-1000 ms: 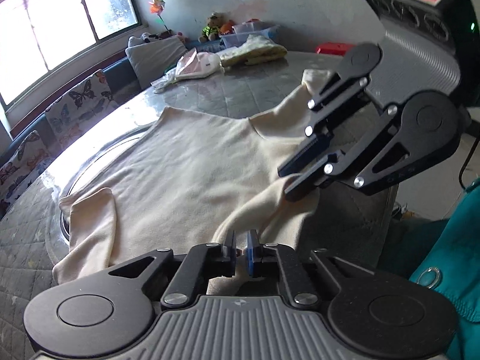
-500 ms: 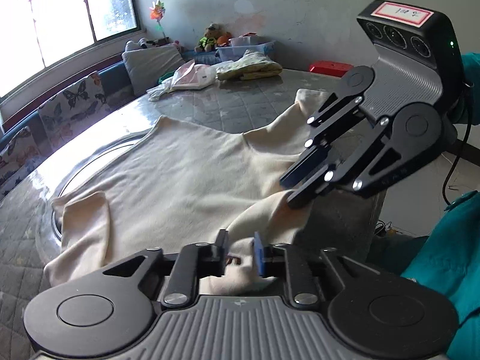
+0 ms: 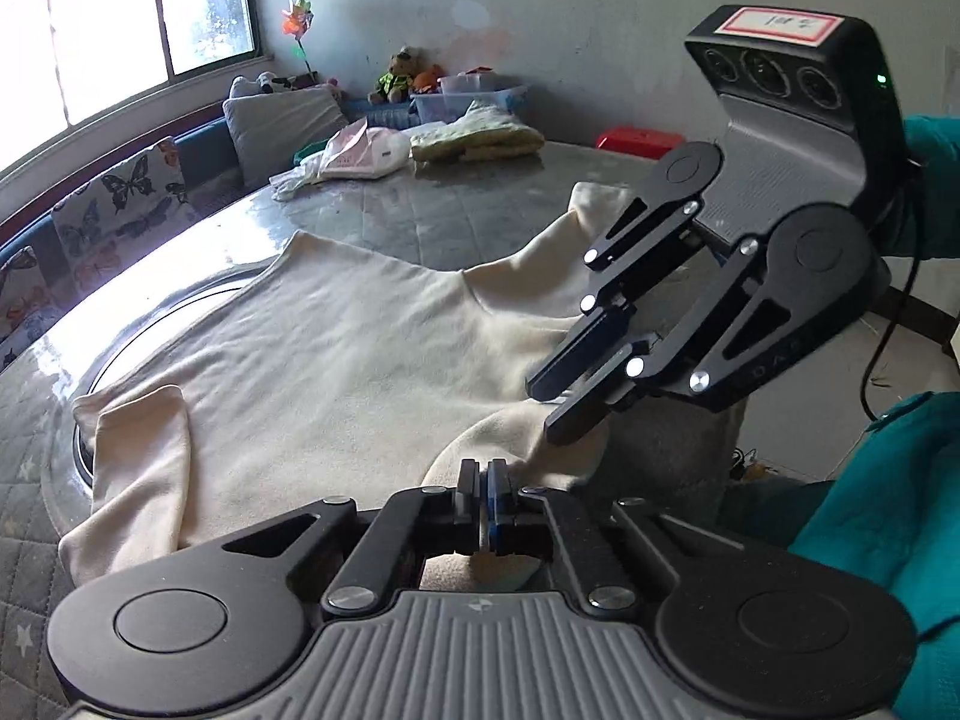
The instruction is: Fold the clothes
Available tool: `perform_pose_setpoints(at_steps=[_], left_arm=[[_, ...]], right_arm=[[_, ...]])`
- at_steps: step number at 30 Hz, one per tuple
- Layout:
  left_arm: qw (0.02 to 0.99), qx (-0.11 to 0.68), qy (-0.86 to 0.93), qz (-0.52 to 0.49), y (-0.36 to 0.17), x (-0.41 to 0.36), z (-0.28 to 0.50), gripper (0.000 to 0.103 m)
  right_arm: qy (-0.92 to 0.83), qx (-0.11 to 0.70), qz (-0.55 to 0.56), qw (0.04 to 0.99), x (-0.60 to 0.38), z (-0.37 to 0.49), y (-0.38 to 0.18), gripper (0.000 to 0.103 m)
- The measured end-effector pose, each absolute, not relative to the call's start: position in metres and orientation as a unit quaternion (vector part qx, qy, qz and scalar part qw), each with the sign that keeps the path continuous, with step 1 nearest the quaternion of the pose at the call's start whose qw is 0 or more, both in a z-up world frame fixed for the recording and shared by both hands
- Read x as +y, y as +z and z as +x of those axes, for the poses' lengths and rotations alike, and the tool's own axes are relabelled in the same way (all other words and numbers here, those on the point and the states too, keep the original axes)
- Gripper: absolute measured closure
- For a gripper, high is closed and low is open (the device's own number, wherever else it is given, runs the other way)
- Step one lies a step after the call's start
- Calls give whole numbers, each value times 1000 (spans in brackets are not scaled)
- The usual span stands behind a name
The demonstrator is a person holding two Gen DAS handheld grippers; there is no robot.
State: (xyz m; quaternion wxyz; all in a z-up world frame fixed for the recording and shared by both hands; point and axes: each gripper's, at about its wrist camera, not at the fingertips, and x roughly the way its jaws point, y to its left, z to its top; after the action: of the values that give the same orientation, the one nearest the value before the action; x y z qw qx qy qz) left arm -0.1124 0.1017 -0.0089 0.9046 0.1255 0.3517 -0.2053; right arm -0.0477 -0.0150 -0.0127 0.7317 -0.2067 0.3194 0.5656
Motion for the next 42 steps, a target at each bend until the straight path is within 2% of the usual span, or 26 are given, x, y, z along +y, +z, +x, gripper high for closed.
perform_pose_setpoints(at_steps=[4, 9, 12, 14, 17, 20, 27, 28, 29, 32, 40, 42], left_arm=[[905, 349, -216, 114, -4, 107, -117, 100], [920, 329, -189, 104, 11, 120, -111, 96], [934, 324, -115, 93, 19, 138, -89, 85], [936, 333, -61, 94, 16, 148, -68, 72], [932, 350, 2, 94, 4, 160, -35, 67], [925, 366, 31, 99, -9, 164, -6, 66], [914, 390, 76, 81, -33, 182, 29, 67], [914, 390, 77, 79, -33, 183, 29, 74], [914, 390, 81, 76, -32, 185, 28, 91], [915, 387, 93, 65, -28, 192, 23, 98], [931, 310, 191, 21, 24, 241, -40, 100], [929, 297, 222, 11, 34, 256, -62, 100]], right_arm=[[580, 320, -159, 732, -19, -41, -2, 80], [561, 321, -163, 745, -6, -33, -10, 80], [563, 324, -177, 739, 0, -35, -21, 80], [564, 326, -186, 735, 4, -36, -28, 78], [566, 330, -193, 731, 8, -37, -34, 74], [567, 330, -195, 729, 9, -37, -35, 71], [565, 334, -197, 729, 11, -37, -36, 63], [564, 335, -196, 729, 10, -37, -36, 63], [565, 335, -194, 728, 10, -36, -37, 63], [567, 333, -196, 727, 10, -38, -37, 59], [570, 333, -197, 725, 12, -42, -37, 46], [571, 335, -194, 724, 13, -43, -37, 37]])
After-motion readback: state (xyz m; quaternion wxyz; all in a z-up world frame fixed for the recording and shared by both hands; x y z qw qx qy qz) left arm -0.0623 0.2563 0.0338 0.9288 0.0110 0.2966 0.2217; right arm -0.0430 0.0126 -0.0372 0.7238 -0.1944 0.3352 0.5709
